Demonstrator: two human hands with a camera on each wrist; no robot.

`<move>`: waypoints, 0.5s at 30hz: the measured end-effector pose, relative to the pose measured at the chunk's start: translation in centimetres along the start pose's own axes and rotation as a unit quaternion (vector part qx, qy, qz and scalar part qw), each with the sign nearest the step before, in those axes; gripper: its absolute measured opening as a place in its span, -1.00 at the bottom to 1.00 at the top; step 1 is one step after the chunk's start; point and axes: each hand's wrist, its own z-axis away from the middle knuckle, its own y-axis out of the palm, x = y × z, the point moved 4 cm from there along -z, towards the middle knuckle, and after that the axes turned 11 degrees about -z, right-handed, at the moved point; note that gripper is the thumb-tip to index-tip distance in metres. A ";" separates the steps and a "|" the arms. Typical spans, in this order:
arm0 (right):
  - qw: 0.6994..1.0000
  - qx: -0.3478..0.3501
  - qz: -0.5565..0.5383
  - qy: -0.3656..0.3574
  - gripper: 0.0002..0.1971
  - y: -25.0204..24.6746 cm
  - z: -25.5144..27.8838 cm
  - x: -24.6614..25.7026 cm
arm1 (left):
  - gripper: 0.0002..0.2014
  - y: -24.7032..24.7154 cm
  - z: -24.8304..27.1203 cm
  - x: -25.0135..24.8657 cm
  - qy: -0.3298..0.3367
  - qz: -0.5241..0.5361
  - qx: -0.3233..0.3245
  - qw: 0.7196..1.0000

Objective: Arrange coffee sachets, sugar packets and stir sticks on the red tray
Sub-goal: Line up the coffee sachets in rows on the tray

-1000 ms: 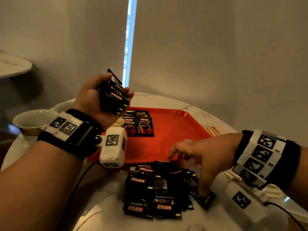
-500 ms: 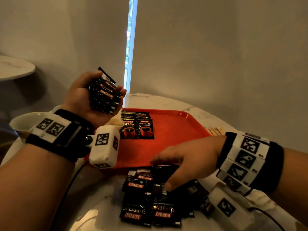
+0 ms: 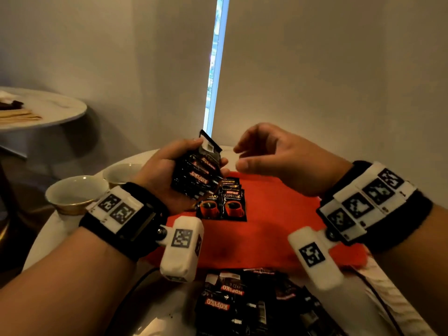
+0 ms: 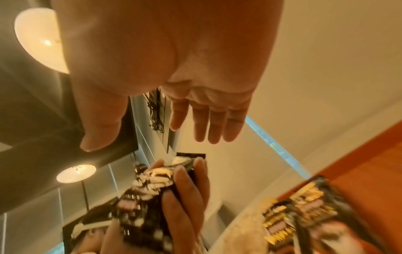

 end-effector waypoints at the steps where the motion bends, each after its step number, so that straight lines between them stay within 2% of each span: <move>1: 1.000 0.000 -0.003 -0.016 -0.31 0.0 -1.0 0.4 | -0.62 0.0 -0.1 0.0 0.002 0.000 0.006 1.000; 4: 0.997 0.072 -0.032 -0.002 -0.37 1.5 -3.1 0.2 | -0.59 0.2 -0.4 0.0 0.022 -0.006 0.022 1.000; 6: 0.993 0.114 -0.036 0.019 -0.28 3.0 -3.9 -1.2 | -0.54 0.4 -0.6 0.1 0.030 0.002 0.020 0.999; 8: 0.994 0.109 -0.031 0.010 -0.26 3.7 -4.6 -2.4 | -0.51 0.4 -0.8 0.1 0.031 0.004 0.019 0.999; 11: 0.995 0.070 -0.060 -0.034 -0.46 3.6 -5.3 -3.2 | -0.60 0.2 -1.1 0.0 0.022 0.011 -0.005 1.000; 13: 0.991 0.069 -0.104 -0.054 -0.55 3.6 -5.5 -3.8 | -0.64 0.0 -1.2 0.0 0.025 0.006 -0.016 1.000; 15: 0.982 0.076 -0.163 -0.058 -0.56 3.8 -5.6 -4.6 | -0.65 -0.1 -1.3 0.1 0.028 -0.001 -0.017 0.999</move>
